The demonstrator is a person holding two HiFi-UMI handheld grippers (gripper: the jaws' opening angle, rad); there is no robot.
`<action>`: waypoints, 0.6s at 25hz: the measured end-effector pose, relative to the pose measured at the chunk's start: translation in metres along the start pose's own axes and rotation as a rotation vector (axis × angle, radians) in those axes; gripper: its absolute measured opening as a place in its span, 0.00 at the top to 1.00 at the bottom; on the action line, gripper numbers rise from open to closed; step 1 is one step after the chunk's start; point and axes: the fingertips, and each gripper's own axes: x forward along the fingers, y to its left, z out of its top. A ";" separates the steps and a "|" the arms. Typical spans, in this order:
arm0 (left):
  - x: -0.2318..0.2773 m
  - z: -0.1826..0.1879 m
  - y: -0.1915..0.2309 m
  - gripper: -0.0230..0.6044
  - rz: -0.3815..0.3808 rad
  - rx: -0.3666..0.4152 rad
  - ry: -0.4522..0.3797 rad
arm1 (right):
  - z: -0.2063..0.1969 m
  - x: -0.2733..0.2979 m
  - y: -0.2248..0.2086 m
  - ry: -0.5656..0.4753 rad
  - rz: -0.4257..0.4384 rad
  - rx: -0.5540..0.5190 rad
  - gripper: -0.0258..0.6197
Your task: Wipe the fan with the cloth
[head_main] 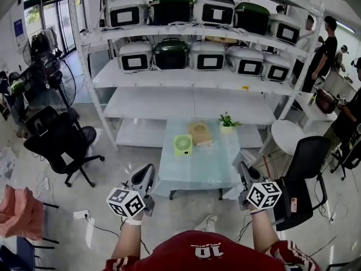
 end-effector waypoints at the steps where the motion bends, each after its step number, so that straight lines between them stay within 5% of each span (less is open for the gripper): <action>1: 0.002 0.004 -0.006 0.96 -0.012 -0.002 -0.008 | 0.007 -0.003 0.000 -0.016 0.000 0.003 0.92; 6: 0.013 0.021 -0.036 0.96 -0.057 0.050 -0.036 | 0.029 -0.014 0.006 -0.055 0.000 -0.020 0.92; 15: 0.020 0.024 -0.049 0.96 -0.012 0.176 -0.048 | 0.057 -0.021 0.035 -0.079 0.038 -0.098 0.92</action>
